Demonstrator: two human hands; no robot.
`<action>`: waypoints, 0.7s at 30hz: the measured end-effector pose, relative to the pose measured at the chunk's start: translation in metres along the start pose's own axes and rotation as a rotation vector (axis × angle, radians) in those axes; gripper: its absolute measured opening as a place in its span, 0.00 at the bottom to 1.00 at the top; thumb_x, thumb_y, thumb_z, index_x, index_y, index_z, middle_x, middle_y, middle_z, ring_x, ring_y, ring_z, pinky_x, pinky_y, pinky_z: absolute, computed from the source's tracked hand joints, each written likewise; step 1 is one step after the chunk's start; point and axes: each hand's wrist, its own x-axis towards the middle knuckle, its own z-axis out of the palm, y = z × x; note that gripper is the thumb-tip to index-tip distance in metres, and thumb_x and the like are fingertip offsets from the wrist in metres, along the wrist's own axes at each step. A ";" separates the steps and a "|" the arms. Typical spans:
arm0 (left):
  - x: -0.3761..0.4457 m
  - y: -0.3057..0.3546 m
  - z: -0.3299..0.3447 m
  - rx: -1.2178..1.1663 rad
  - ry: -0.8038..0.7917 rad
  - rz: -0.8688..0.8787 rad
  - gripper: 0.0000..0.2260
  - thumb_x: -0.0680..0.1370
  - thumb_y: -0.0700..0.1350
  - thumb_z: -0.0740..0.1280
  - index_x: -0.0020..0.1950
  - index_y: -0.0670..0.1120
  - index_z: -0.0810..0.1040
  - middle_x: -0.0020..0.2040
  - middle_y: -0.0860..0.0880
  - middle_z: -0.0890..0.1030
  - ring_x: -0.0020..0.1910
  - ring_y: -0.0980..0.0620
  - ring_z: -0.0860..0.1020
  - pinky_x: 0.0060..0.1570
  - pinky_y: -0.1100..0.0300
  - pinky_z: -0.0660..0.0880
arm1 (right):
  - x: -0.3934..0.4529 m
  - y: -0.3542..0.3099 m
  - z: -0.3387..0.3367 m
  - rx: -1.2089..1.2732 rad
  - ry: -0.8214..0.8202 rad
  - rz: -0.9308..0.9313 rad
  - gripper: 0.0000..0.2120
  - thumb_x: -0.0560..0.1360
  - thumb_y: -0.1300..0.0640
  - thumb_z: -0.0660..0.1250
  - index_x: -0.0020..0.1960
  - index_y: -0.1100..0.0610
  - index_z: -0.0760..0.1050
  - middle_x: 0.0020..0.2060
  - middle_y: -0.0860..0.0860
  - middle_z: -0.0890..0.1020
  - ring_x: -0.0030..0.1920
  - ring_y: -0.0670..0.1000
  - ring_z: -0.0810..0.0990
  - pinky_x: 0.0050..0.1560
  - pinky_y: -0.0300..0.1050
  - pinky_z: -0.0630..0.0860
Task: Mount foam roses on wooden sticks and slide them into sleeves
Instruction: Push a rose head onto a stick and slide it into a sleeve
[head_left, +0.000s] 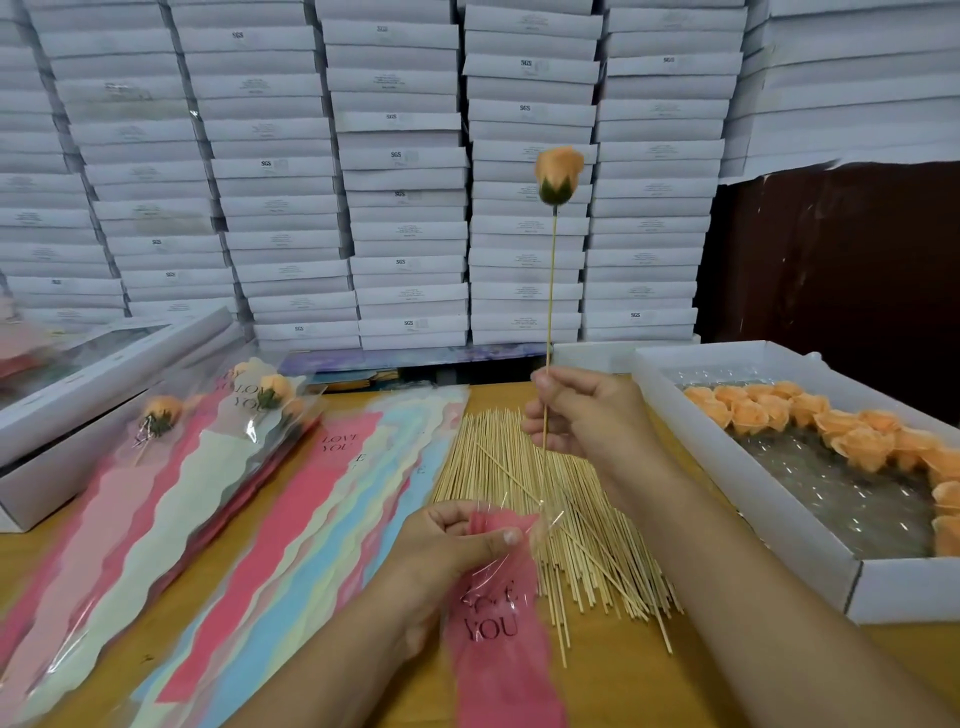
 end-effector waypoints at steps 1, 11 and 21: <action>0.000 0.000 0.000 -0.003 0.001 0.002 0.27 0.61 0.36 0.80 0.59 0.34 0.79 0.50 0.35 0.85 0.48 0.38 0.84 0.52 0.47 0.81 | -0.002 0.005 0.000 0.000 -0.010 0.016 0.06 0.79 0.58 0.69 0.55 0.55 0.79 0.33 0.52 0.85 0.35 0.50 0.86 0.37 0.41 0.83; 0.000 0.002 0.000 -0.073 -0.036 0.010 0.13 0.72 0.44 0.75 0.53 0.37 0.84 0.47 0.35 0.85 0.40 0.43 0.83 0.44 0.50 0.82 | -0.016 0.026 -0.001 -0.007 -0.122 0.175 0.14 0.75 0.54 0.73 0.59 0.54 0.77 0.43 0.52 0.88 0.45 0.49 0.87 0.38 0.39 0.80; -0.004 0.002 0.003 0.005 -0.166 0.024 0.13 0.67 0.37 0.80 0.50 0.38 0.85 0.48 0.33 0.84 0.39 0.41 0.84 0.42 0.49 0.82 | -0.019 0.035 -0.010 -0.046 -0.117 0.199 0.12 0.73 0.52 0.74 0.55 0.54 0.81 0.45 0.51 0.88 0.44 0.49 0.87 0.39 0.40 0.80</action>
